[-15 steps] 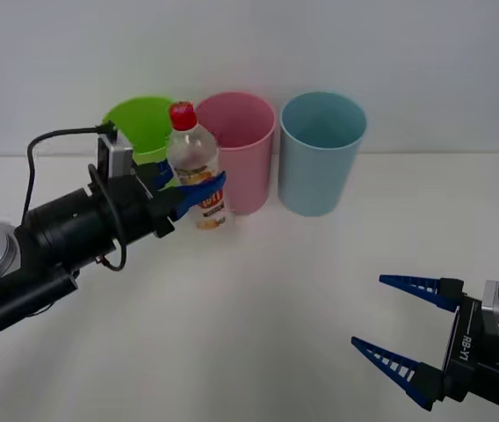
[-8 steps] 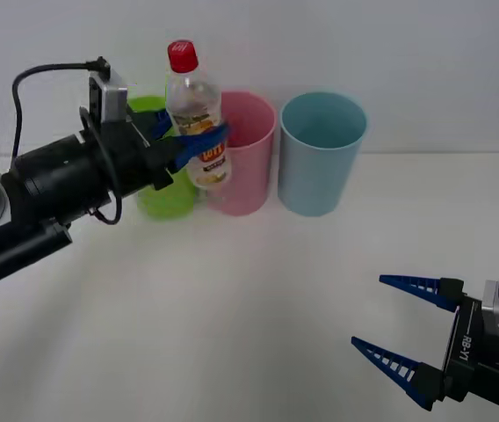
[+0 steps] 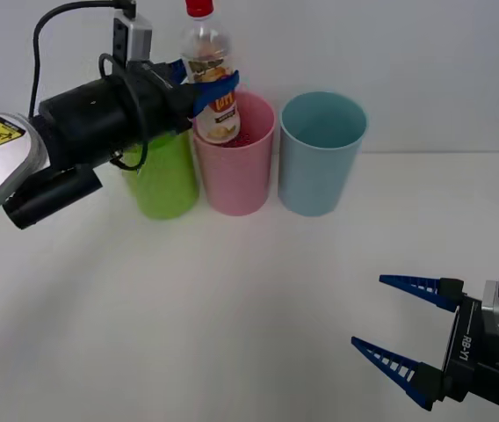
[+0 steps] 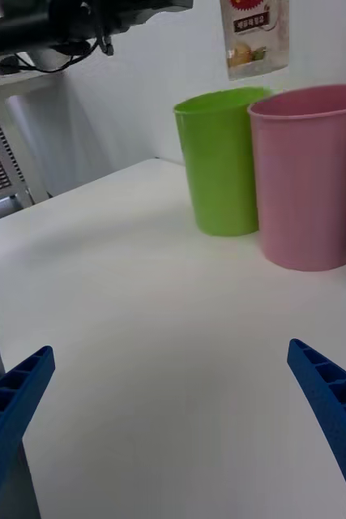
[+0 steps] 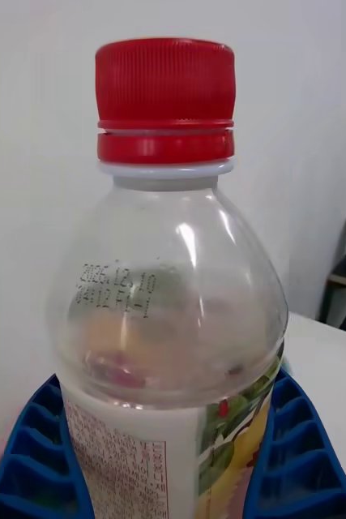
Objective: Grasp the object on the table and drop it into the matching bin: aluminum can to the light blue bin, PET bottle to the pink bin.
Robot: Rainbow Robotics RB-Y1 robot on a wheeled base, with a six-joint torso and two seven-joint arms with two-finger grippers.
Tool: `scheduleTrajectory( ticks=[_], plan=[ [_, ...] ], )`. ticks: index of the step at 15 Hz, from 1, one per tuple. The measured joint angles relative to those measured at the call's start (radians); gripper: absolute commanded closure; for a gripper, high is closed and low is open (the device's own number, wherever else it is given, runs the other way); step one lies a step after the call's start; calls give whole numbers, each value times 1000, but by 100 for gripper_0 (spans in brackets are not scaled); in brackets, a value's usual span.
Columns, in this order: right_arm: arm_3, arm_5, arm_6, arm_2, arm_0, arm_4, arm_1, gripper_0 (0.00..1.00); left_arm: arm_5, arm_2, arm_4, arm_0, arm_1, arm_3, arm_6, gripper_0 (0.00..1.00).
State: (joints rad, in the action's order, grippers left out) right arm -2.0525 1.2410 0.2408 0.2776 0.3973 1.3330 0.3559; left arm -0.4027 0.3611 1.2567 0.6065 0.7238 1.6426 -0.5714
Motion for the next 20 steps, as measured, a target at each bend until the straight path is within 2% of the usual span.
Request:
scheduleTrajectory(
  ticks=[3, 12, 16, 17, 18, 19, 20],
  plan=[
    [0, 0, 0, 0, 0, 0, 0, 0, 1, 4, 12, 37, -21, -76, 3, 90],
    [0, 0, 0, 0, 0, 0, 0, 0, 4, 4, 95, 161, -155, -296, 5, 92],
    [0, 0, 0, 0, 0, 0, 0, 0, 4, 4, 111, 185, -175, -332, -2, 91],
    [0, 0, 0, 0, 0, 0, 0, 0, 4, 4, 111, 185, -178, -332, -6, 76],
    [0, 0, 0, 0, 0, 0, 0, 0, 4, 4, 111, 185, -179, -332, -9, 47],
    [0, 0, 0, 0, 0, 0, 0, 0, 4, 4, 111, 185, -179, -332, -11, 28],
    [0, 0, 0, 0, 0, 0, 0, 0, 4, 4, 110, 185, -179, -332, -11, 0]
  ],
)
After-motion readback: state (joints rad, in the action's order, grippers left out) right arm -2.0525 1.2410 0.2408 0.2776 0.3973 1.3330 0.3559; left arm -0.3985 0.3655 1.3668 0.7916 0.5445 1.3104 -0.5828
